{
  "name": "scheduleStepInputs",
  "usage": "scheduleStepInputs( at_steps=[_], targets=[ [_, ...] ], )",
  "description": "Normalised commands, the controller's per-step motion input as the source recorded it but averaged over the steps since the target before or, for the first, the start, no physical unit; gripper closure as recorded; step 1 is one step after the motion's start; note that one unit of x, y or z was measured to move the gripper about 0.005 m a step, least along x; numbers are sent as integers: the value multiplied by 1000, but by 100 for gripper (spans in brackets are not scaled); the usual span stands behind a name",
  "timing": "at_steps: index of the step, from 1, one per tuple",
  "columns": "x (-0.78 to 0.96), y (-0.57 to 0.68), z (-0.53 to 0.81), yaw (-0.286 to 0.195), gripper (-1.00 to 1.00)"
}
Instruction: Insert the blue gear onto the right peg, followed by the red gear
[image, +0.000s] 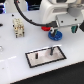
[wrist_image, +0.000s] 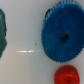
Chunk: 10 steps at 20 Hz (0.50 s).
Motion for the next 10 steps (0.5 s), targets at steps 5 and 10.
scheduleStepInputs(
  at_steps=[5, 10],
  targets=[
    [-251, -157, -334, 0, -100],
    [-285, -46, -409, 0, -100]
  ],
)
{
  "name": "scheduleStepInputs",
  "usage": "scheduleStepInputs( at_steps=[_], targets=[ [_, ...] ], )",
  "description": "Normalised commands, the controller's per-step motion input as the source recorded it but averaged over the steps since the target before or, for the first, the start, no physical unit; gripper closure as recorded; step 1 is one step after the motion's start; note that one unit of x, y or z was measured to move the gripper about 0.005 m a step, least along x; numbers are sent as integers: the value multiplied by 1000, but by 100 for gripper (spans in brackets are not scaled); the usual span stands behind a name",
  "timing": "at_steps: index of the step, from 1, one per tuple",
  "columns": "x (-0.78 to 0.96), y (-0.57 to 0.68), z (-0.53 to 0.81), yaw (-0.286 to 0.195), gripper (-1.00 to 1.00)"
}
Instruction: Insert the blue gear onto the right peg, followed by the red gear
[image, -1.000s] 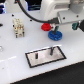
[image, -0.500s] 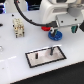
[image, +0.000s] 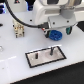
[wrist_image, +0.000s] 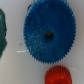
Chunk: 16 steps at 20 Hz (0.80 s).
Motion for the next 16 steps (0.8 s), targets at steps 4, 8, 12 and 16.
scheduleStepInputs(
  at_steps=[4, 8, 12, 16],
  targets=[
    [-313, -38, -300, 0, -100],
    [-353, 17, -77, 0, -100],
    [-370, -22, -97, 0, 100],
    [-314, -47, -158, 0, 100]
  ],
)
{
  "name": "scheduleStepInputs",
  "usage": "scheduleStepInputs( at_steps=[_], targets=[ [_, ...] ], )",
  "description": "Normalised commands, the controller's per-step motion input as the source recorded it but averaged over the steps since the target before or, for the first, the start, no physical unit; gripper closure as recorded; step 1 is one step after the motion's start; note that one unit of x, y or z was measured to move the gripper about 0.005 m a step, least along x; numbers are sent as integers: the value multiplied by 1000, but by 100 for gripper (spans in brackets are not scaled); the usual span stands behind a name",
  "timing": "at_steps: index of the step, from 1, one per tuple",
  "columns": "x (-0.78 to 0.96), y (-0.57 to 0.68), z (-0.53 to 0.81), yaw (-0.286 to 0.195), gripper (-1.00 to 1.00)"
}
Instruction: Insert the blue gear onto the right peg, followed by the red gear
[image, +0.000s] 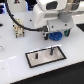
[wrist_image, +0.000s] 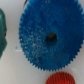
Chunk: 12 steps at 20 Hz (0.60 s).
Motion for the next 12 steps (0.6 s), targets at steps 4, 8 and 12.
scheduleStepInputs(
  at_steps=[4, 8, 12],
  targets=[
    [-246, 8, -124, 0, 100],
    [-247, 4, -116, 0, 100],
    [-225, 13, -95, 0, 100]
  ],
)
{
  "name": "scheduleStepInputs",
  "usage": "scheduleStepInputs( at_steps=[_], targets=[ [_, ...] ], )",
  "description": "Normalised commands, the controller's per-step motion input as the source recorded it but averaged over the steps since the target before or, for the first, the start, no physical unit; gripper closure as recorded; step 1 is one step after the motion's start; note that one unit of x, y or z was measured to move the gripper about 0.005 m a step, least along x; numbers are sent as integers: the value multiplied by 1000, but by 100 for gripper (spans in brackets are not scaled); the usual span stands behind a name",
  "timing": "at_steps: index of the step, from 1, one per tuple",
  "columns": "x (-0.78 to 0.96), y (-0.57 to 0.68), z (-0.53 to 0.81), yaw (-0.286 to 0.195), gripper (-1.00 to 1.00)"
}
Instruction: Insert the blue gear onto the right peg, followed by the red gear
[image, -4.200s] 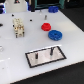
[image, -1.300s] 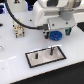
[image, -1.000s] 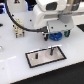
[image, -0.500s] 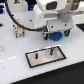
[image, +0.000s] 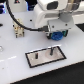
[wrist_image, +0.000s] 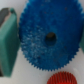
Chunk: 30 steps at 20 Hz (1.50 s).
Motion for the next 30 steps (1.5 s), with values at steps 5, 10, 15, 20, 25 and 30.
scheduleStepInputs(
  at_steps=[5, 10, 15, 20, 25, 30],
  targets=[
    [32, 9, 166, 0, 100],
    [328, 9, 505, 0, 100],
    [477, -51, 547, 0, 100],
    [561, -153, 471, 0, 100],
    [634, -317, 404, 0, 100],
    [634, -365, 302, 0, 100]
  ],
)
